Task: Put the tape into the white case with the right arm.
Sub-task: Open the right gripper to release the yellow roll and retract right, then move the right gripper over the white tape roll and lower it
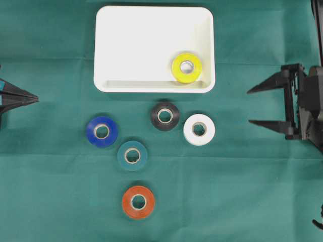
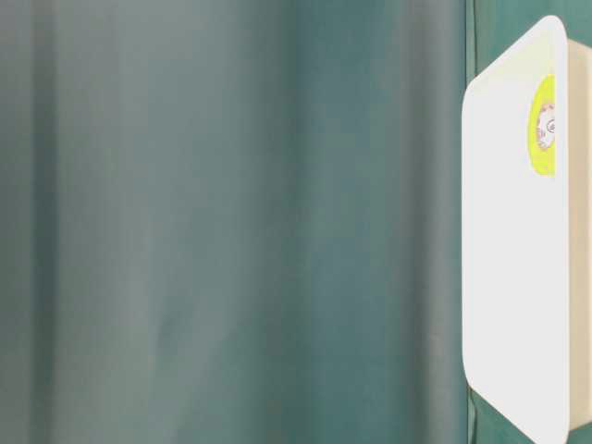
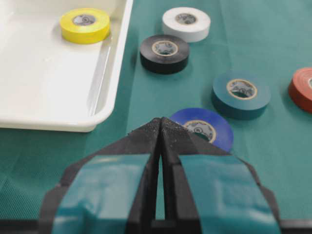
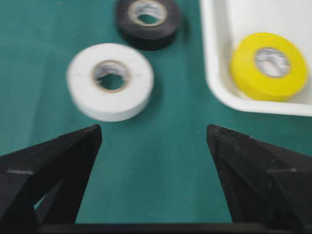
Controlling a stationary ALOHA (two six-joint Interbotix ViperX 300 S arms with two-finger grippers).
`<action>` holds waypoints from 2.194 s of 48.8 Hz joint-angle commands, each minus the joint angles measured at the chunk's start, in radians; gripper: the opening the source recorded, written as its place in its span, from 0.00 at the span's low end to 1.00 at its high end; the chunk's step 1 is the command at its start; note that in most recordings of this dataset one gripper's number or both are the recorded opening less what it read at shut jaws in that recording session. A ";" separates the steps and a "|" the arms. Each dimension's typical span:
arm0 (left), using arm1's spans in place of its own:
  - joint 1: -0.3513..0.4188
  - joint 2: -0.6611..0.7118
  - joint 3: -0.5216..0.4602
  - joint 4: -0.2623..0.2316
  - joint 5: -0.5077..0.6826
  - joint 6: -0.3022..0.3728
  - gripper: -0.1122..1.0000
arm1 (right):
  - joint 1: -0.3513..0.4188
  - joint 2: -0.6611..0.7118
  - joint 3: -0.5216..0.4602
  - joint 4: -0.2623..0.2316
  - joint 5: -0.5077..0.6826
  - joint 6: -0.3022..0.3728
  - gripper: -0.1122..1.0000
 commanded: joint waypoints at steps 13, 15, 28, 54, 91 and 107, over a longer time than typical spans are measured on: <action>0.002 0.008 -0.011 -0.002 -0.005 0.000 0.10 | 0.040 0.011 -0.017 -0.003 -0.009 0.012 0.67; 0.003 0.008 -0.011 0.000 -0.005 0.000 0.10 | 0.041 0.021 -0.023 -0.003 -0.012 0.012 0.67; 0.015 0.008 -0.011 0.000 -0.005 0.000 0.10 | 0.084 0.190 -0.092 -0.003 -0.066 -0.002 0.67; 0.020 0.008 -0.009 0.000 -0.005 0.000 0.10 | 0.143 0.624 -0.350 -0.058 -0.103 -0.002 0.67; 0.021 0.008 -0.009 0.000 -0.002 0.000 0.10 | 0.199 0.767 -0.483 -0.060 0.199 0.005 0.67; 0.020 0.008 -0.009 -0.002 0.000 -0.002 0.10 | 0.202 0.828 -0.531 -0.060 0.210 0.006 0.67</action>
